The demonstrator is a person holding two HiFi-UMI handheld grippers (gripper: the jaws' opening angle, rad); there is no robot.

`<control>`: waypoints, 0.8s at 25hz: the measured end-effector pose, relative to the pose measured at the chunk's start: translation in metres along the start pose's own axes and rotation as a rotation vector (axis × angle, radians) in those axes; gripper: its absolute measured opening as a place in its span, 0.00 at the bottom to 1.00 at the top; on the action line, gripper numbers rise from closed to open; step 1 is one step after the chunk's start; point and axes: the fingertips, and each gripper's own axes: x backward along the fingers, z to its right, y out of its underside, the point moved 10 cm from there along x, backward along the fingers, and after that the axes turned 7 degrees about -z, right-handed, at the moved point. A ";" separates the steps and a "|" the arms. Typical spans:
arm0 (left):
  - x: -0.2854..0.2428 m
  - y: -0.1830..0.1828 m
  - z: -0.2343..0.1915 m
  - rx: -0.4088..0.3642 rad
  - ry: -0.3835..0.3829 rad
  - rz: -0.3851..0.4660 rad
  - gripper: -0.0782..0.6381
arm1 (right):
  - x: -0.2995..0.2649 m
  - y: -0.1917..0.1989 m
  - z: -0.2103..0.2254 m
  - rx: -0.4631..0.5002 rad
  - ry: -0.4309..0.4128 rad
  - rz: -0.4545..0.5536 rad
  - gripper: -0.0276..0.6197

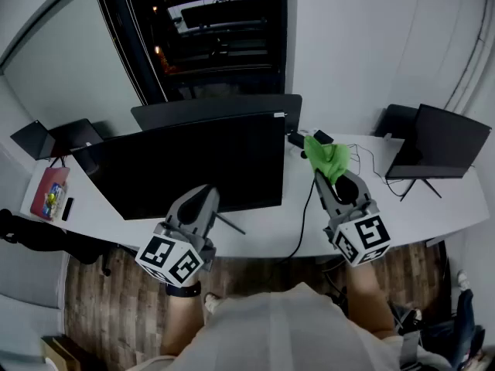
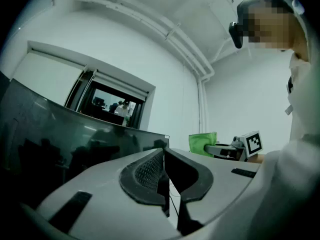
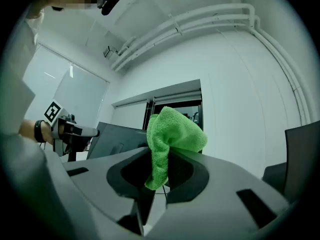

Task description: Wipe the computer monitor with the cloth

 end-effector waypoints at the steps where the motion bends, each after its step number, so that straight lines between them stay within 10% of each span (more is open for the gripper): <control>1: -0.002 -0.001 -0.001 0.007 -0.003 -0.001 0.14 | -0.001 0.000 0.001 0.000 -0.001 -0.001 0.15; 20: -0.019 0.004 -0.003 0.024 0.016 -0.021 0.15 | -0.073 -0.009 0.044 -0.031 -0.010 0.001 0.15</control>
